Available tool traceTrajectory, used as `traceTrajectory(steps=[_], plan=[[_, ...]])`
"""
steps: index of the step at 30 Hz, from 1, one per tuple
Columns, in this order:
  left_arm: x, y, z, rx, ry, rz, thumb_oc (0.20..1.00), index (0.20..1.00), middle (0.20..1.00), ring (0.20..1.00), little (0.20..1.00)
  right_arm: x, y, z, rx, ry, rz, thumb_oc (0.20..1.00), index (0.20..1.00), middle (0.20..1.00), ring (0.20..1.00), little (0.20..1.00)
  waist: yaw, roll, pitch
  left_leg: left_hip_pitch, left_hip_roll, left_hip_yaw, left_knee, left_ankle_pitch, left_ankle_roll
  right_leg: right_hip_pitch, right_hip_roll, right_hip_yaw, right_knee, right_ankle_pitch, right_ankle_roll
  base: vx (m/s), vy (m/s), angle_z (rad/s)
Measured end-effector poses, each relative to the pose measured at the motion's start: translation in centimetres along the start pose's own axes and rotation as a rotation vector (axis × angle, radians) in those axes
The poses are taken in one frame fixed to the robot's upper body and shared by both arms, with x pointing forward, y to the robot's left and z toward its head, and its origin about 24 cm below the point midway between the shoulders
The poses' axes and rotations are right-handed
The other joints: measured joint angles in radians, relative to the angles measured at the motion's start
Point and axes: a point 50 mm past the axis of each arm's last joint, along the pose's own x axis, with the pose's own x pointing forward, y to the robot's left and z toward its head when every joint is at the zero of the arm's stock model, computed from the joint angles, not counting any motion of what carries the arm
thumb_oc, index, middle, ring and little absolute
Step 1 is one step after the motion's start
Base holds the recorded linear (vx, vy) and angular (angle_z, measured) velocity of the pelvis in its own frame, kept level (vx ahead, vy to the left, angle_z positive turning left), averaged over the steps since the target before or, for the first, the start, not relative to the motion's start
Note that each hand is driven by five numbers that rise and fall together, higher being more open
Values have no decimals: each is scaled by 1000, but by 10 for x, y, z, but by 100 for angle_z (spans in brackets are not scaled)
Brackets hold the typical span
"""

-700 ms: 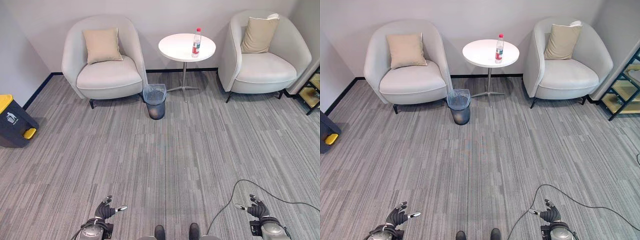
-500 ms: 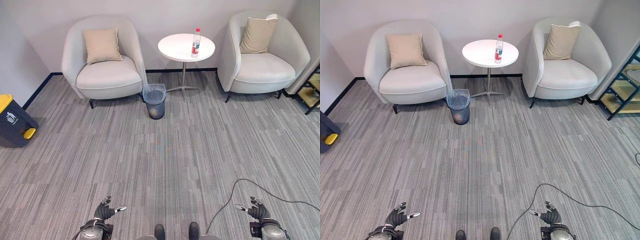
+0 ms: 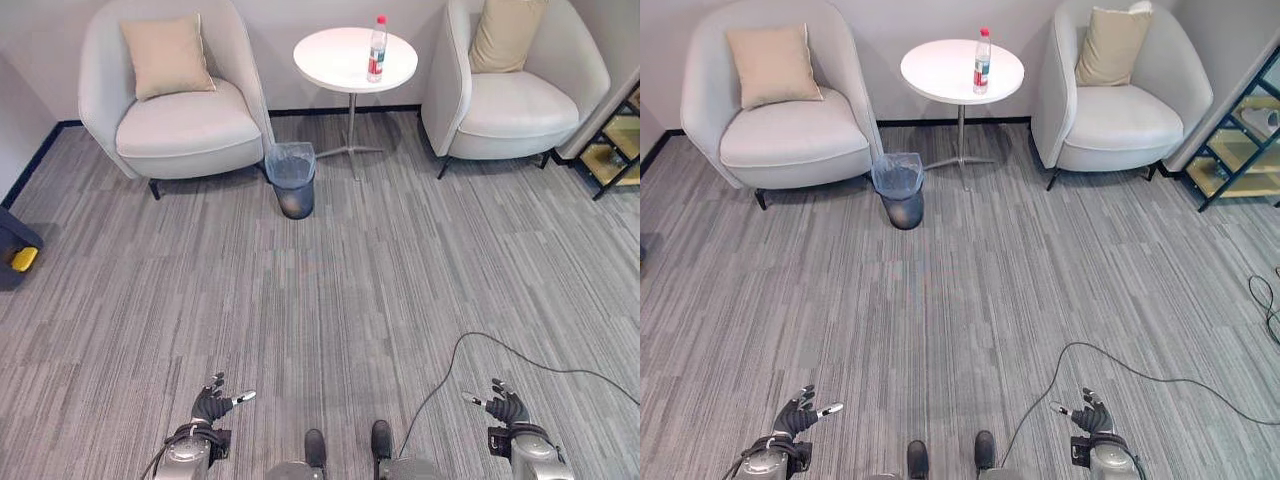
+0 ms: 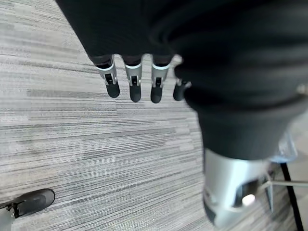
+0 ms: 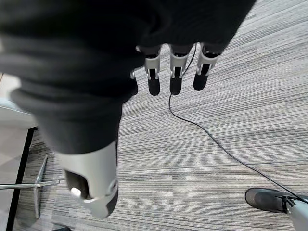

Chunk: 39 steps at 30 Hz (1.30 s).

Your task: Gather garbage on tea table into small bin, then transfer packed bag to large trash can.

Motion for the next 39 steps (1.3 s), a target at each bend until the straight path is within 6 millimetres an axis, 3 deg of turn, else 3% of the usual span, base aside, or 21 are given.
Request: traceTrajectory(steps=[2, 3, 6, 9, 14, 15, 16, 18, 19, 22, 25, 26, 27, 29, 31, 32, 34, 36, 37, 38, 39], plan=[[2, -1, 5, -1, -15, 0, 1000, 1000, 1000, 1000, 1000, 0, 0, 1, -1, -3, 0, 1000, 1000, 1000, 1000, 1000, 1, 6, 16, 2, -3, 1, 2, -26, 8, -44, -1, 2, 91, -27, 13, 130, 90, -10], [3, -2, 7, -1, -19, -3, 1000, 1000, 1000, 1000, 1000, 4, 1, 13, 2, -37, 3, 1000, 1000, 1000, 1000, 1000, -3, 29, 42, 4, 10, 2, 6, -8, 17, -104, -2, -7, 217, -56, 42, 206, 62, 4], [6, -3, 14, -8, -35, 7, 1000, 1000, 1000, 1000, 1000, 4, 6, 18, 9, -53, 15, 1000, 1000, 1000, 1000, 1000, -2, 21, 65, 28, -4, 1, 12, -50, 35, -251, -43, -35, 514, -157, 78, 281, -20, -6], [6, -7, 12, -16, -28, -1, 1000, 1000, 1000, 1000, 1000, 4, 8, 26, 13, -87, 25, 1000, 1000, 1000, 1000, 1000, -10, 22, 77, 38, -14, 2, 16, -64, 31, -324, -89, -70, 444, -183, 75, 269, -99, 1], [6, -8, 12, -17, -22, -2, 1000, 1000, 1000, 1000, 1000, 1, 8, 18, 9, -71, 25, 1000, 1000, 1000, 1000, 1000, -39, 2, 77, 94, -14, -42, 58, -160, -14, -362, -114, -87, 73, -110, 103, 404, -205, 25], [6, -9, 10, -16, -19, -5, 1000, 1000, 1000, 1000, 1000, 0, 6, 13, 7, -55, 21, 1000, 1000, 1000, 1000, 1000, -52, -4, 72, 129, -10, -61, 57, -176, -24, -340, -116, -98, 61, -102, 89, 278, -181, 54], [4, -14, 5, -26, -4, -13, 1000, 1000, 1000, 1000, 1000, -1, 1, 8, -4, -42, 9, 1000, 1000, 1000, 1000, 1000, -61, 20, 70, 167, 21, -83, 53, -200, -47, -324, -101, -109, 95, -20, 47, 419, -291, 47], [2, -23, 1, -44, 5, -34, 1000, 1000, 1000, 1000, 1000, -2, -3, 7, -11, -39, -4, 1000, 1000, 1000, 1000, 1000, -74, 75, 57, 198, 89, -113, 75, -211, -78, -315, -45, -116, 179, 1, 37, 379, -300, 43], [2, -25, 2, -46, 3, -38, 1000, 1000, 1000, 1000, 1000, -2, -1, 6, -7, -35, 2, 1000, 1000, 1000, 1000, 1000, -79, 73, 57, 193, 106, -141, 136, -203, -91, -292, -34, -114, 201, 12, 22, 327, -318, 45], [-3, -29, -6, -39, 24, -61, 1000, 1000, 1000, 1000, 1000, -1, -3, 9, -9, -49, 3, 1000, 1000, 1000, 1000, 1000, -74, 76, 20, 97, 138, -153, 419, -133, -194, -209, -11, -155, 170, 0, -9, 283, -321, 9], [-6, -33, -14, -27, 46, -76, 1000, 1000, 1000, 1000, 1000, 1, -5, 25, -14, -109, 6, 1000, 1000, 1000, 1000, 1000, -47, 83, 6, -87, 174, -175, 815, 5, -215, -123, 40, -143, 125, 4, -164, 225, -192, -28], [-5, -33, -15, -23, 54, -81, 1000, 1000, 1000, 1000, 1000, 3, -3, 32, -12, -129, 10, 1000, 1000, 1000, 1000, 1000, -44, 77, 8, -144, 171, -164, 847, -32, -215, -103, 43, -133, 127, -10, -152, 419, -214, -6], [-3, -33, -10, -23, 45, -80, 1000, 1000, 1000, 1000, 1000, 3, -2, 35, -16, -140, 14, 1000, 1000, 1000, 1000, 1000, -57, 64, 10, -200, 159, -167, 852, -68, -201, -86, 36, -137, 118, -44, -185, 371, -115, 3], [3, -41, 13, 4, -36, -116, 1000, 1000, 1000, 1000, 1000, 2, 5, 25, -7, -99, 20, 1000, 1000, 1000, 1000, 1000, -13, -3, 46, -354, 82, -69, 411, -88, -138, 82, 60, -116, 8, -93, -152, 667, -121, -10], [1, -40, 7, 2, -19, -112, 1000, 1000, 1000, 1000, 1000, 2, 8, 22, -4, -86, 24, 1000, 1000, 1000, 1000, 1000, 0, 19, 49, -429, 48, -55, 141, -52, -128, 172, 111, -121, -54, -124, -133, 942, -50, -39], [-2, -37, -4, 7, 20, -104, 1000, 1000, 1000, 1000, 1000, 1, 9, 13, -12, -51, 24, 1000, 1000, 1000, 1000, 1000, 19, 45, 52, -450, 29, -74, 14, -54, -144, 242, 157, -104, -63, -191, -164, 886, 27, -64], [-7, -33, -17, 4, 61, -90, 1000, 1000, 1000, 1000, 1000, 0, 6, 3, -15, -13, 13, 1000, 1000, 1000, 1000, 1000, 69, 45, 53, -452, 21, -36, 88, -53, -122, 310, 159, -42, -29, -252, -156, 441, 40, -104], [-16, -25, -36, -11, 117, -61, 1000, 1000, 1000, 1000, 1000, -6, 5, -8, -20, 8, 15, 1000, 1000, 1000, 1000, 1000, 71, 26, 3, -423, -5, 5, 219, -44, -34, 368, 140, 3, -11, -297, -115, 404, 67, -86], [-20, -23, -42, -8, 132, -57, 1000, 1000, 1000, 1000, 1000, -7, 3, -11, -23, 12, 13, 1000, 1000, 1000, 1000, 1000, 61, 39, -13, -375, -19, -16, 194, 25, 46, 398, 145, 6, 19, -320, -77, 614, 112, -31], [-18, -21, -40, -3, 127, -52, 1000, 1000, 1000, 1000, 1000, -9, 5, -16, -25, 30, 16, 1000, 1000, 1000, 1000, 1000, 47, 21, -12, -355, -34, -19, 197, 57, 66, 400, 127, 0, 63, -337, -49, 583, 130, -21], [-14, -20, -29, 2, 88, -54, 1000, 1000, 1000, 1000, 1000, -14, 16, -28, -42, 69, 55, 1000, 1000, 1000, 1000, 1000, 42, -27, -28, -303, -46, -4, 192, 71, 84, 320, 80, 2, 300, -337, -10, 504, 141, -36]])
